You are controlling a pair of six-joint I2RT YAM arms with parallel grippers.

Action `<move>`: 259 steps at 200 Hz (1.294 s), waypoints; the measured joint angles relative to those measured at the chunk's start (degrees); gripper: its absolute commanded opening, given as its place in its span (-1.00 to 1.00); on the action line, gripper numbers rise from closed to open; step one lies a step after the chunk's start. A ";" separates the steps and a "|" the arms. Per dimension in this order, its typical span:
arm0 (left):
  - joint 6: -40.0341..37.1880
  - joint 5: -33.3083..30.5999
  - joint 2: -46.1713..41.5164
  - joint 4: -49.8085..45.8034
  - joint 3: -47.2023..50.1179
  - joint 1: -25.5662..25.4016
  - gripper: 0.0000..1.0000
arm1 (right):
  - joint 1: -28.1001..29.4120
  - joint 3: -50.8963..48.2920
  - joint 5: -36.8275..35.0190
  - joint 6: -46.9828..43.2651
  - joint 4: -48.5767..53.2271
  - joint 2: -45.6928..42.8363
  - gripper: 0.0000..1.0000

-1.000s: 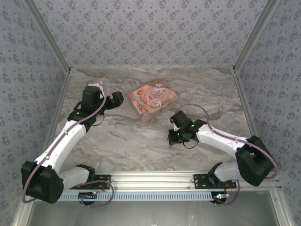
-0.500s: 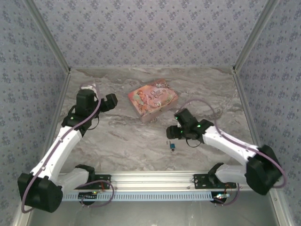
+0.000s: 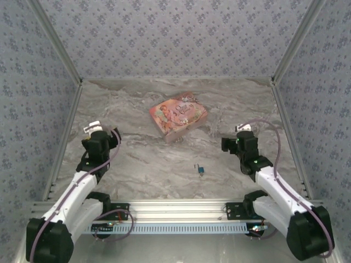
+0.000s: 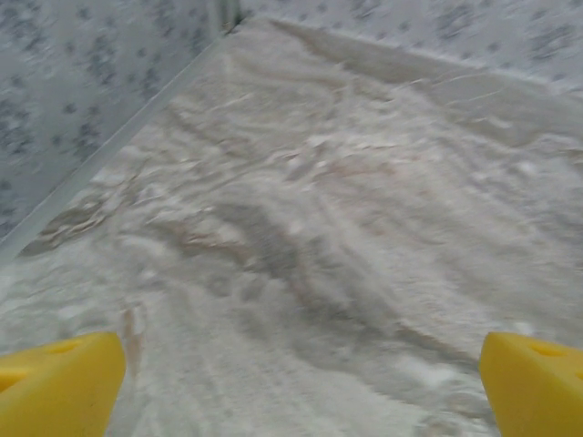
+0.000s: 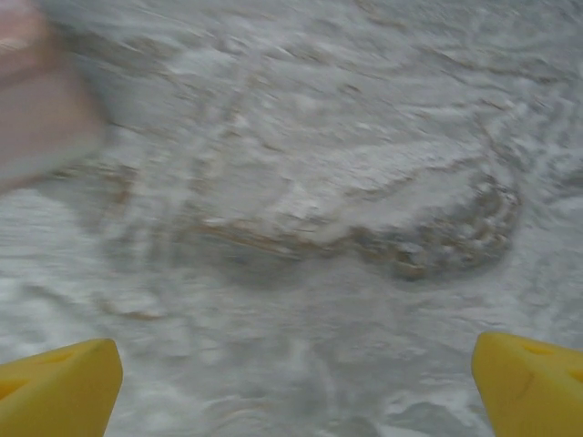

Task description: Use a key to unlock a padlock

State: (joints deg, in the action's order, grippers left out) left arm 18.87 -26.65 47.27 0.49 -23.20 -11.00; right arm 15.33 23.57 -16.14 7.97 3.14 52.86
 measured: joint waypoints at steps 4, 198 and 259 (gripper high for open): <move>-0.24 -0.11 0.31 0.24 0.04 0.55 0.99 | -1.25 -0.09 0.37 -0.74 -1.70 1.27 1.00; -18.36 17.70 39.91 46.62 3.58 8.70 0.99 | -18.27 -2.19 19.47 -9.92 -48.39 34.36 1.00; -17.57 21.97 40.98 45.77 0.61 12.11 0.99 | -18.03 -2.19 18.93 -9.92 -48.37 34.36 1.00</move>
State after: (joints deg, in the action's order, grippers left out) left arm 1.30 -4.69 88.25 46.26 -22.59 1.10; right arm -2.70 21.39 2.79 -1.96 -45.23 87.22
